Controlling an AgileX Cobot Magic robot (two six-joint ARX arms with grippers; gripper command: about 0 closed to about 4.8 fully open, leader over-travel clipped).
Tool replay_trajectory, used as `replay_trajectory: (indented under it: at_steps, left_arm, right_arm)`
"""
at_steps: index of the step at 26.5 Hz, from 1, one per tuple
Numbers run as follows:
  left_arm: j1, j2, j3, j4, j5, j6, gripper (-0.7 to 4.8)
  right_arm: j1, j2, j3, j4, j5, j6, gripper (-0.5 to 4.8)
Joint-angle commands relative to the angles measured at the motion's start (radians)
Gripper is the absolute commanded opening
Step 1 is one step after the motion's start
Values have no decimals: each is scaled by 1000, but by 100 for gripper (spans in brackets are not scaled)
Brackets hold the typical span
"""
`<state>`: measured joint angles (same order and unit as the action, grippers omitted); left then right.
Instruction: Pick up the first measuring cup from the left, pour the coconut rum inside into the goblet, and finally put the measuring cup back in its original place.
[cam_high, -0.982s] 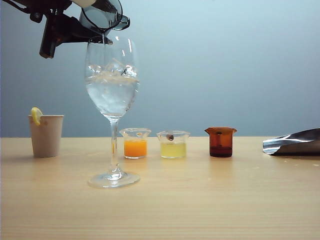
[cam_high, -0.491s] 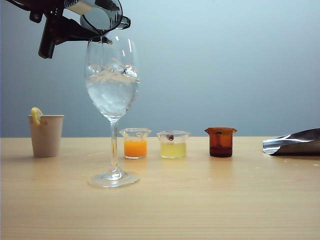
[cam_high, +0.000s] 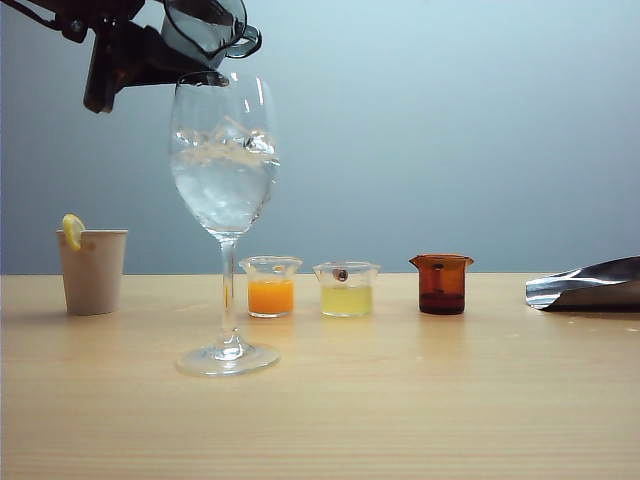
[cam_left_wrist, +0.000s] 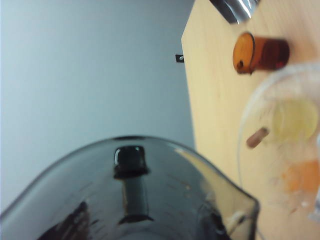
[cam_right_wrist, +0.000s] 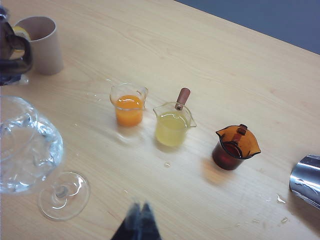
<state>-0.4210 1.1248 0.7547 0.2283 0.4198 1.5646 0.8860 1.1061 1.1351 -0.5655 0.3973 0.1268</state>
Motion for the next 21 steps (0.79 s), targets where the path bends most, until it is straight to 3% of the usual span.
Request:
replay_trajectory:
  at_steps: [1,2,3,4,5,8,12,16,21]
  left_arm:
    - [0,-5,5,33,-9,-290,147]
    - [0,-5,5,39,-21,-340,147]
    - [0,-5,5,63,-61,-473,146]
    - [0,-5,5,74,-78,-528,146]
    - [0,-5,5,95,-129,-636,146]
    - [1,-5,5,131,-249,-784,146]
    - [29,21,5,137,-261,-1054,146]
    - [88,103,5,203,-262,-1214,146]
    - [114,216,5,347,-282,-1355,145]
  right_arm:
    - [1,-4,2,17,4,4,-9]
    - [1,-4,2,17,4,4,-9]
    - [1,-4,2,17,4,4,-9]
    - [1,-4,2,17,4,4,-9]
    - [1,-4,2,17,4,4,-9]
    - [1,-4,2,17,4,4,-9]
    - [1,-4,2,17,4,4,-8]
    - [1,-4,2,24,3,4,-9]
    - [1,4,3,41,-42,5,-8]
